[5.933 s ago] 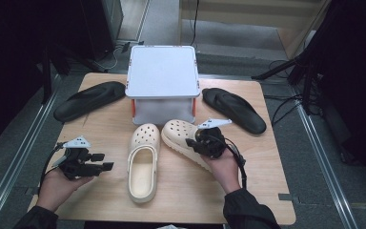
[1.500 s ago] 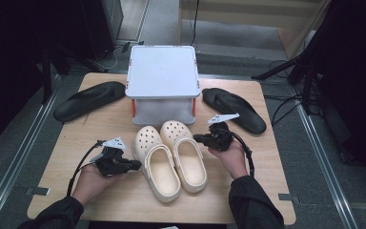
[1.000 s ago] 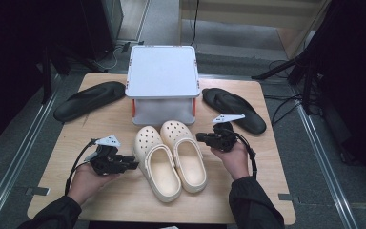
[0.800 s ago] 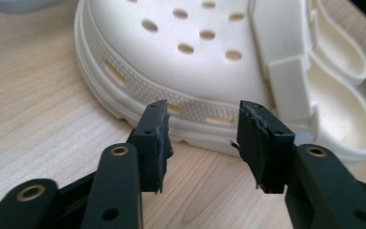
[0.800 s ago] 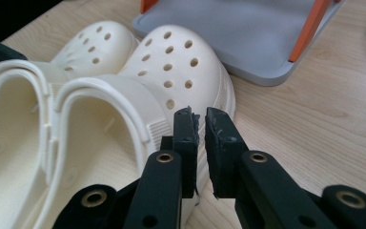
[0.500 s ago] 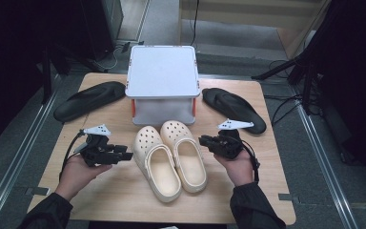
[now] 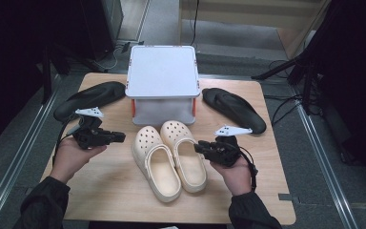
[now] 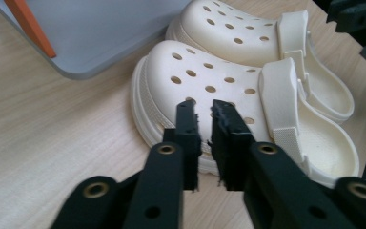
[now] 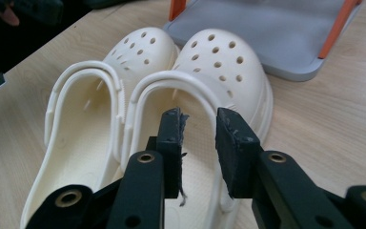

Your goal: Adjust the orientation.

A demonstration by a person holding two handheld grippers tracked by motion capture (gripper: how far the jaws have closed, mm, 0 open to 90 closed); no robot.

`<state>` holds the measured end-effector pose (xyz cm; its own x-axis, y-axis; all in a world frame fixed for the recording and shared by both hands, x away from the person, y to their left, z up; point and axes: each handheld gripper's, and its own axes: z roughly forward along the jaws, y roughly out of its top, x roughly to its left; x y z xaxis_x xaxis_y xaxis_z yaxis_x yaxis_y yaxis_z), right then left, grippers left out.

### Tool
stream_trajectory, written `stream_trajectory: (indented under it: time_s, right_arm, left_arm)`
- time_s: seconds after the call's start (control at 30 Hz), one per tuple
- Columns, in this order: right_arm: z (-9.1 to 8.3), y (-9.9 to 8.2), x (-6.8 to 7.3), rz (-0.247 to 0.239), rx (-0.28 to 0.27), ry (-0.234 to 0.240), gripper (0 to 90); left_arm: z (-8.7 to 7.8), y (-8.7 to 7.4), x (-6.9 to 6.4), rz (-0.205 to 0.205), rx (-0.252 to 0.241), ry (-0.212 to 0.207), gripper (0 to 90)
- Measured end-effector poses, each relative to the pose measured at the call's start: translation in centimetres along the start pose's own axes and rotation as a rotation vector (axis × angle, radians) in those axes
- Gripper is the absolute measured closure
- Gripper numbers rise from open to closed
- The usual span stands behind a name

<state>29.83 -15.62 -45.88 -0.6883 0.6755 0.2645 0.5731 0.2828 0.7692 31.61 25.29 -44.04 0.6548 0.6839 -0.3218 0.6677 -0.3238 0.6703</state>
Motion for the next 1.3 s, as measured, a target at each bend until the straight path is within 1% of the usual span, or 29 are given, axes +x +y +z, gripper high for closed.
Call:
stream_trajectory:
  time_s: [0.07, 0.13, 0.17, 0.23, 0.27, 0.3, 0.33, 0.4, 0.47, 0.6, 0.7, 0.77, 0.8, 0.83, 0.87, 0.9, 0.97, 1.13, 1.2, 1.3]
  right_arm:
    - [0.2, -0.1, 0.4, -0.012, 0.001, 0.004, 68.4]
    - [0.3, -0.2, 0.7, -0.013, 0.002, 0.007, 65.6]
    - [0.4, -0.2, 0.9, -0.017, 0.002, 0.006, 63.3]
    - [0.5, -0.2, 1.2, -0.014, 0.003, 0.009, 61.2]
    - [0.6, -0.3, 1.4, -0.017, 0.003, 0.008, 60.2]
    - [0.7, -0.3, 1.6, -0.021, 0.005, 0.005, 59.9]
    - [0.8, -0.3, 1.8, -0.021, 0.009, 0.004, 59.2]
    - [1.0, -0.4, 2.2, -0.02, 0.013, 0.004, 57.7]
    - [1.3, -0.5, 2.5, -0.018, 0.02, -0.002, 56.2]
    - [1.8, -0.5, 3.0, -0.025, 0.02, 0.01, 56.2]
    - [2.1, -0.6, 3.3, -0.029, 0.031, 0.012, 55.4]
    - [2.4, -0.7, 3.4, -0.036, 0.043, 0.016, 53.5]
    - [2.6, -0.7, 3.5, -0.038, 0.047, 0.012, 53.0]
    - [2.7, -0.8, 3.6, -0.032, 0.05, 0.018, 52.9]
    - [2.8, -0.8, 3.7, -0.037, 0.051, 0.02, 52.7]
    - [2.8, -0.9, 3.8, -0.039, 0.051, 0.017, 52.6]
    - [3.0, -1.0, 4.0, -0.039, 0.054, 0.016, 52.5]
    - [3.1, -1.4, 4.6, -0.041, 0.062, 0.009, 51.2]
    - [3.1, -1.5, 4.7, -0.036, 0.065, 0.006, 50.9]
    - [3.1, -1.8, 4.8, -0.03, 0.072, 0.004, 50.8]
  left_arm:
    - [0.0, 0.6, 0.1, 0.009, 0.006, 0.002, 86.2]
    - [0.0, 1.1, 0.3, 0.0, 0.004, -0.004, 86.9]
    - [0.0, 1.4, 0.4, -0.001, 0.011, -0.004, 87.0]
    - [0.0, 2.0, 0.6, 0.012, 0.014, 0.021, 87.0]
    - [0.0, 2.4, 0.8, 0.005, 0.019, 0.012, 87.1]
    - [-0.1, 2.8, 0.9, -0.005, 0.011, 0.007, 87.2]
    - [-0.2, 3.1, 1.0, -0.002, 0.004, 0.005, 87.4]
    - [-0.4, 3.8, 1.1, 0.007, -0.009, 0.011, 88.0]
    - [-0.5, 4.5, 1.2, 0.011, -0.022, 0.026, 87.9]
    - [-0.8, 5.9, 1.3, 0.029, -0.03, 0.045, 89.5]
    - [-1.1, 6.7, 1.5, 0.018, -0.049, 0.043, 89.7]
    - [-1.2, 7.3, 1.6, 0.013, -0.045, 0.056, 89.7]
    - [-1.2, 7.7, 1.6, 0.019, -0.043, 0.064, 89.7]
    - [-1.1, 7.9, 1.6, 0.019, -0.044, 0.069, 89.7]
    - [-1.1, 8.2, 1.6, 0.019, -0.041, 0.074, 89.7]
    - [-1.0, 8.5, 1.7, 0.024, -0.044, 0.07, 89.7]
    - [-0.8, 8.9, 1.9, 0.018, -0.052, 0.06, 89.7]
    - [-0.1, 10.0, 2.3, 0.012, -0.048, 0.077, 89.7]
    - [-0.2, 10.4, 2.2, 0.022, -0.061, 0.087, 89.7]
    - [-0.2, 11.0, 2.4, 0.023, -0.073, 0.098, 89.7]
